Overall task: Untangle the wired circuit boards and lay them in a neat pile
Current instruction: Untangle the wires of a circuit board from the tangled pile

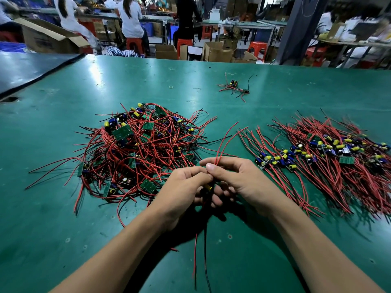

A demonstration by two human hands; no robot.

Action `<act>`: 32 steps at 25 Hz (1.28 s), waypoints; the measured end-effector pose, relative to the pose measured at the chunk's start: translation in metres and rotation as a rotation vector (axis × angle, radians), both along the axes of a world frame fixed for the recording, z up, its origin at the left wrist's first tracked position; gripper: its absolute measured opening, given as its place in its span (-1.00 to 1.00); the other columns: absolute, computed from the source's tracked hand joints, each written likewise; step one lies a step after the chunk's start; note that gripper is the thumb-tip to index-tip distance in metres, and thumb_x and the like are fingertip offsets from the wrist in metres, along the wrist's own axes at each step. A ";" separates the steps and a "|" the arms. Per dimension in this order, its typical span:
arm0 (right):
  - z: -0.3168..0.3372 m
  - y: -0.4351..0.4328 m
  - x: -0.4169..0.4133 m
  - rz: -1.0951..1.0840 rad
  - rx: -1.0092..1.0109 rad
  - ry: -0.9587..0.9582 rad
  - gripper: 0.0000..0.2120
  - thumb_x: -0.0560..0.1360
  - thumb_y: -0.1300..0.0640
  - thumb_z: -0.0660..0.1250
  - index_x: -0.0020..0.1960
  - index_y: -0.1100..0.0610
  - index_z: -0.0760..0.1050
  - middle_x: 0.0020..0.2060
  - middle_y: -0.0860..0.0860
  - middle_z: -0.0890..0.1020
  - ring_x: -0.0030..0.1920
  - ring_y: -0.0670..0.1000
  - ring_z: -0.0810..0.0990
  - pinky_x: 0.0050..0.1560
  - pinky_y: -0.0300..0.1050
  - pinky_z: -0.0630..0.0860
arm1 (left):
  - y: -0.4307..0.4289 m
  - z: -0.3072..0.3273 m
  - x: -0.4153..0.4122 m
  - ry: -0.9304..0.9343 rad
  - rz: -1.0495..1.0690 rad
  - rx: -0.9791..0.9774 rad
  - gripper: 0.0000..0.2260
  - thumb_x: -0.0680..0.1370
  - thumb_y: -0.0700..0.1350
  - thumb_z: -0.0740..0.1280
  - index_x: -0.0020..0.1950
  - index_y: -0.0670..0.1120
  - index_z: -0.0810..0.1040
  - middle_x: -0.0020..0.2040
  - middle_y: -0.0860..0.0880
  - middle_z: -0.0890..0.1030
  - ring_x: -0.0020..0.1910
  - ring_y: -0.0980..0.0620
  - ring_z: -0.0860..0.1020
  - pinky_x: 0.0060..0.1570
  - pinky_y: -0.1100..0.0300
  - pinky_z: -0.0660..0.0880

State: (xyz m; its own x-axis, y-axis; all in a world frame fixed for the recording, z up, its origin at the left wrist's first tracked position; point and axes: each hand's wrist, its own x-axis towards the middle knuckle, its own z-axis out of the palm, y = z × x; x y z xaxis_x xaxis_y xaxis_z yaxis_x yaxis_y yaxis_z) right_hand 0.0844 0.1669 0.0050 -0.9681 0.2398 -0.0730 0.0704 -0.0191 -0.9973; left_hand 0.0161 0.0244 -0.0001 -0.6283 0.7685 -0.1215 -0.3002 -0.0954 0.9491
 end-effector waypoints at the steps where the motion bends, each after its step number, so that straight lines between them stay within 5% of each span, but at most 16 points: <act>1: 0.000 0.000 0.000 0.014 -0.016 -0.010 -0.76 0.54 -0.02 0.41 0.10 0.10 0.66 -0.44 0.06 0.52 -0.51 -0.03 0.41 -0.47 -0.24 0.29 | 0.000 0.000 0.001 0.012 0.002 -0.006 -0.73 0.59 -0.28 0.23 -0.21 -0.14 0.66 -0.28 -0.23 0.64 -0.45 -0.08 0.56 -0.37 0.16 0.56; 5: -0.001 -0.002 -0.001 0.070 0.035 -0.059 -0.57 0.56 -0.15 0.33 0.11 0.22 0.63 -0.45 0.16 0.53 -0.41 0.08 0.43 -0.49 -0.20 0.21 | 0.000 -0.001 0.003 0.057 0.014 -0.022 -0.83 0.60 -0.28 0.25 -0.06 -0.36 0.57 -0.31 -0.21 0.62 -0.48 -0.05 0.55 -0.43 0.21 0.53; 8: -0.001 -0.003 0.000 0.046 0.030 -0.048 -0.53 0.58 -0.13 0.31 0.08 0.31 0.59 -0.49 0.14 0.54 -0.46 0.10 0.50 -0.50 -0.22 0.32 | -0.001 0.001 0.003 0.090 0.006 -0.019 -0.81 0.60 -0.30 0.24 -0.15 -0.26 0.60 -0.32 -0.18 0.61 -0.47 -0.05 0.55 -0.42 0.21 0.53; 10: 0.001 0.000 -0.002 -0.028 0.064 -0.032 -0.60 0.61 -0.09 0.31 0.01 0.27 0.62 -0.51 0.09 0.56 -0.55 0.02 0.54 -0.52 -0.28 0.39 | -0.001 0.001 0.004 0.099 0.002 -0.022 -0.80 0.61 -0.29 0.24 -0.16 -0.23 0.59 -0.33 -0.17 0.60 -0.47 -0.05 0.54 -0.42 0.20 0.52; 13: 0.000 0.010 -0.006 -0.227 0.307 -0.043 -0.65 0.63 -0.08 0.28 -0.07 0.15 0.68 -0.62 -0.13 0.43 -0.61 -0.18 0.31 -0.57 -0.36 0.23 | 0.000 0.001 0.005 0.134 0.003 -0.039 -0.83 0.60 -0.28 0.25 -0.13 -0.24 0.58 -0.34 -0.15 0.61 -0.47 -0.05 0.54 -0.38 0.18 0.49; 18: 0.001 0.017 -0.010 -0.372 -0.100 0.037 -0.58 0.63 -0.09 0.25 -0.19 0.16 0.67 -0.51 -0.05 0.34 -0.62 -0.13 0.17 -0.58 -0.33 0.06 | 0.001 0.003 0.005 0.136 0.002 -0.038 -0.85 0.60 -0.28 0.25 -0.11 -0.25 0.57 -0.36 -0.13 0.60 -0.48 -0.05 0.53 -0.37 0.17 0.46; 24: 0.011 0.032 -0.007 -0.300 -0.672 0.011 -0.40 0.64 -0.14 0.18 -0.47 0.15 0.55 -0.43 0.00 0.38 -0.62 -0.14 0.18 -0.68 -0.31 0.12 | 0.000 0.005 0.005 0.081 0.005 -0.017 -0.86 0.59 -0.30 0.25 -0.12 -0.28 0.56 -0.37 -0.16 0.58 -0.50 -0.06 0.53 -0.43 0.20 0.49; 28: 0.009 0.034 -0.006 -0.273 -0.558 -0.009 -0.46 0.57 -0.20 0.23 -0.43 0.13 0.57 -0.44 -0.03 0.35 -0.59 -0.15 0.16 -0.65 -0.33 0.10 | 0.001 0.005 0.004 0.056 0.035 -0.024 -0.85 0.59 -0.28 0.25 -0.13 -0.27 0.56 -0.38 -0.16 0.57 -0.50 -0.06 0.53 -0.43 0.19 0.48; 32: 0.005 0.021 -0.007 -0.161 -0.330 0.045 -0.62 0.44 -0.19 0.36 -0.10 0.12 0.72 -0.38 -0.05 0.40 -0.52 -0.13 0.23 -0.56 -0.28 0.15 | 0.002 0.003 0.003 0.053 0.065 -0.034 -0.85 0.63 -0.25 0.22 -0.08 -0.26 0.55 -0.36 -0.14 0.58 -0.51 -0.04 0.54 -0.45 0.21 0.47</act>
